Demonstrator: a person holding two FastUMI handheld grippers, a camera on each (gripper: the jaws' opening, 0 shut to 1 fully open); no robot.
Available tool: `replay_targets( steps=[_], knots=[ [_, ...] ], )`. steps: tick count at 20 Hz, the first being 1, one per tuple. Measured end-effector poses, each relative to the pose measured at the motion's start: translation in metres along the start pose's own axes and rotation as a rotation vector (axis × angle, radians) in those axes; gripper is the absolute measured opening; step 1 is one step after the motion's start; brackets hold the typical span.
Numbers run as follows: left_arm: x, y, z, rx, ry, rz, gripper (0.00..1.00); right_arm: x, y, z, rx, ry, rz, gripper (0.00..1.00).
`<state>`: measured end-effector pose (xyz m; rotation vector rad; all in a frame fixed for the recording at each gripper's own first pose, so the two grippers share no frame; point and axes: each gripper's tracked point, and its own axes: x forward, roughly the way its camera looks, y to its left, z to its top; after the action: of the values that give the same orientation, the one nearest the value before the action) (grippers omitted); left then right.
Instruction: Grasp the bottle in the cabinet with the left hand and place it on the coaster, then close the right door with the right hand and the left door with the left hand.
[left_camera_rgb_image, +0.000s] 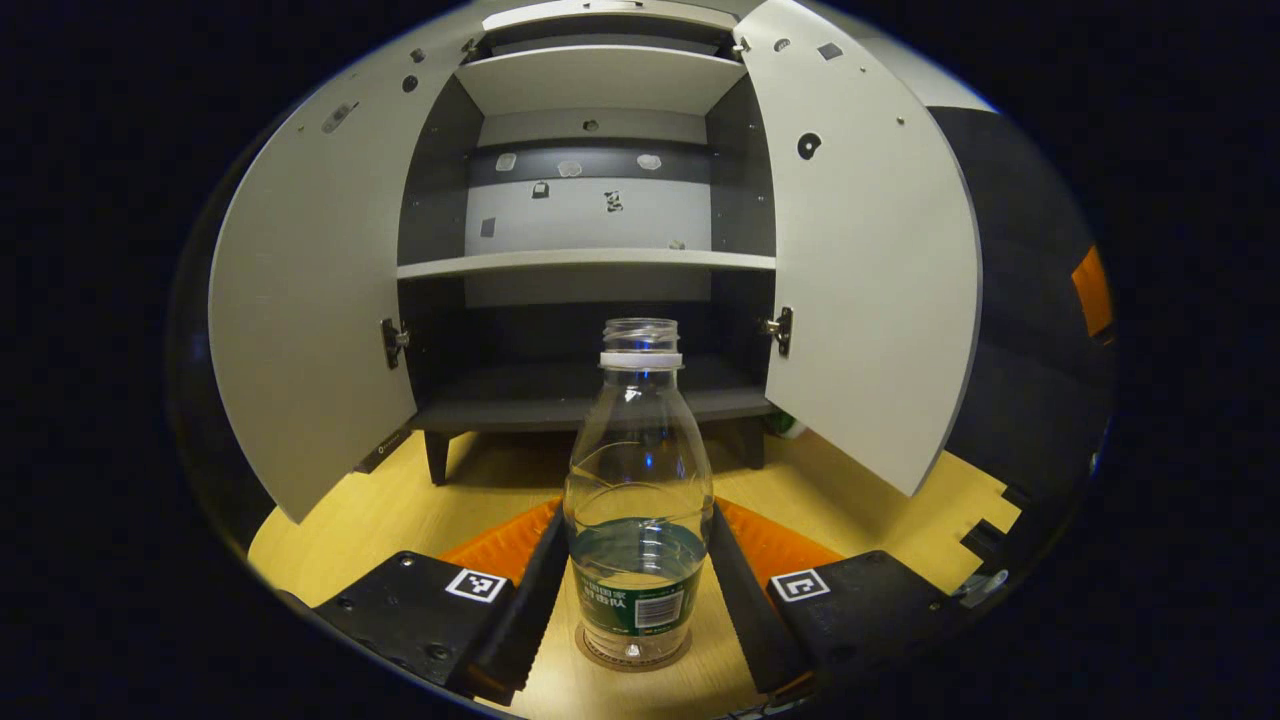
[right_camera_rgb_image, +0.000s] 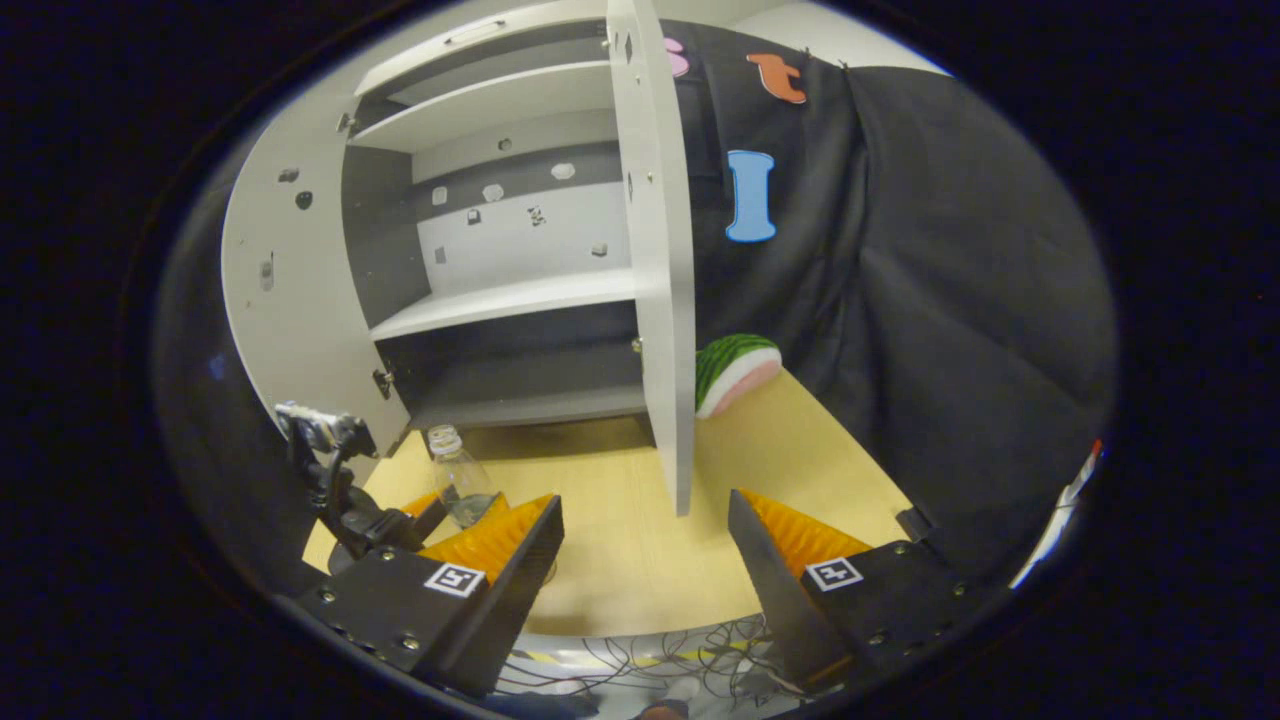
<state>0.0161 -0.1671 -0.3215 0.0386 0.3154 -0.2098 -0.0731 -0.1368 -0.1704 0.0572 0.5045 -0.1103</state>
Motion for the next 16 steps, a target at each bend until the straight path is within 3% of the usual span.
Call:
replay_targets(
  steps=[8, 16],
  knots=[
    [0.016, 0.001, -0.030, -0.012, 0.029, 0.005, 0.82, 0.003, -0.006, -0.008, 0.008, 0.043, 0.007, 1.00],
    [0.003, 0.004, -0.032, 0.073, -0.007, 0.007, 0.82, 0.007, -0.004, -0.023, 0.017, 0.089, 0.028, 1.00]
  ],
)
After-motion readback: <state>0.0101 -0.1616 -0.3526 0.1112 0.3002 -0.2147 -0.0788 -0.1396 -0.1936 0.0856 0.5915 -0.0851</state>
